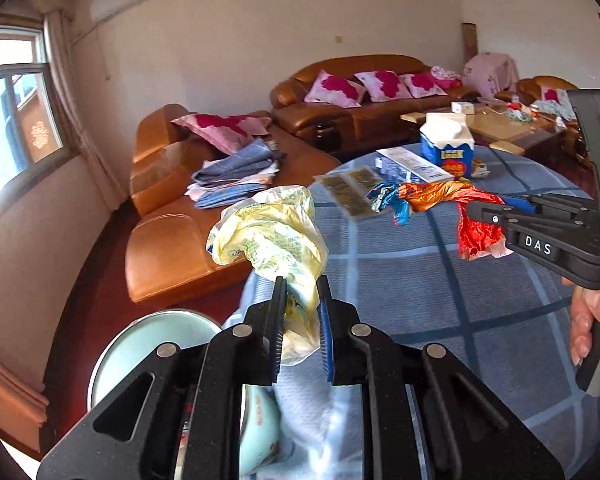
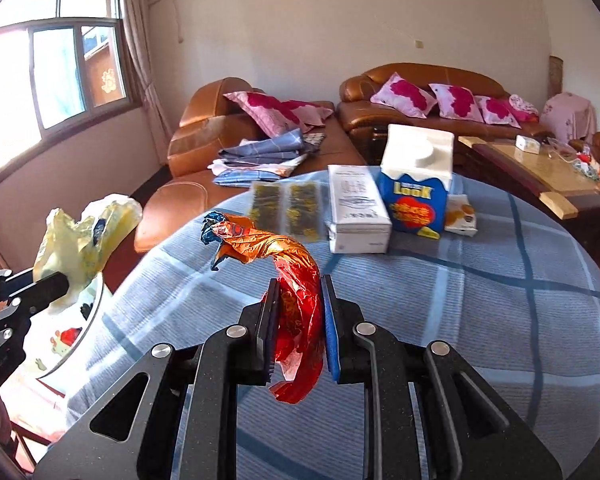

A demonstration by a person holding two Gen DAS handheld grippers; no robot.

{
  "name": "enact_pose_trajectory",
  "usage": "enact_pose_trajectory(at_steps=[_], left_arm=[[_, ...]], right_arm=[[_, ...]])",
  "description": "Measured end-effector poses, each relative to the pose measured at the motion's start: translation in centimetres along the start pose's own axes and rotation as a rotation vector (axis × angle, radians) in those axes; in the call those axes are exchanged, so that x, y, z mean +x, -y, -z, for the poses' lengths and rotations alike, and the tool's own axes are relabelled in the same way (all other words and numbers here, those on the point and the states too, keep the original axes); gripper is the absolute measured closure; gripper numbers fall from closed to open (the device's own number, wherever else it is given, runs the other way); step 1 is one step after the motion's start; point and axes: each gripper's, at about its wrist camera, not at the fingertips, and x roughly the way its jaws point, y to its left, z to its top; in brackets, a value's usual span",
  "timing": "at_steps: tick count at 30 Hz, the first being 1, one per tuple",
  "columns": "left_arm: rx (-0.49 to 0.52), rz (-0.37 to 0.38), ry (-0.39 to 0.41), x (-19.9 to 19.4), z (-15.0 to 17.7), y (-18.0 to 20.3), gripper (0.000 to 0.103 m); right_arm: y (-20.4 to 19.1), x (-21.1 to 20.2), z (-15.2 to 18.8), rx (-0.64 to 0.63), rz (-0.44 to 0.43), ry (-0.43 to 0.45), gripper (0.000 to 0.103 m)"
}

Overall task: Collect trash
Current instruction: 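Grasp the yellow plastic bag with the left tool, then carry the yellow bag and orange-red wrapper with both tools over the bin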

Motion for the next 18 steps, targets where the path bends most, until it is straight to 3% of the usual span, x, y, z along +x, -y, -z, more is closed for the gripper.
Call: enact_pose_trajectory(at_steps=[18], left_arm=[[-0.061,-0.164,-0.012,-1.8,2.9,-5.2,0.088]], right_arm=[[-6.9,1.6,-0.2,-0.137,-0.113,0.019,0.083]])
